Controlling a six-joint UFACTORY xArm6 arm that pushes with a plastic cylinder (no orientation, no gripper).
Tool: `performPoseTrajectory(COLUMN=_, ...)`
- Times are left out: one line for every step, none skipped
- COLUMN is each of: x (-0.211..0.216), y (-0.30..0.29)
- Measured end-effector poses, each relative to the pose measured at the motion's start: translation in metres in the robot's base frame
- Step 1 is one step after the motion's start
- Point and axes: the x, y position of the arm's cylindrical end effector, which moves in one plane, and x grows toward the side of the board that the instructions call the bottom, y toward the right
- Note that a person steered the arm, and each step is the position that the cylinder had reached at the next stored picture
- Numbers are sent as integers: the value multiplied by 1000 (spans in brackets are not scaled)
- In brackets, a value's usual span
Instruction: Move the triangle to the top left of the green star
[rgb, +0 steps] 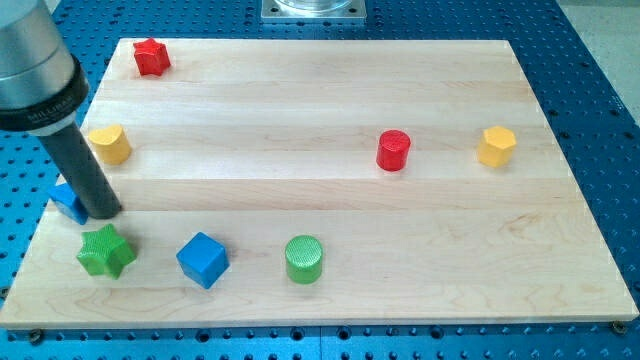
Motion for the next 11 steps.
performPoseTrajectory(x=-17, y=-1)
performPoseTrajectory(x=-36, y=-5)
performPoseTrajectory(x=-47, y=-19)
performPoseTrajectory(x=-31, y=-50)
performPoseTrajectory(x=-11, y=-54)
performPoseTrajectory(x=4, y=-54)
performPoseTrajectory(x=-8, y=-54)
performPoseTrajectory(x=-40, y=-38)
performPoseTrajectory(x=-40, y=6)
performPoseTrajectory(x=-28, y=11)
performPoseTrajectory(x=-23, y=-2)
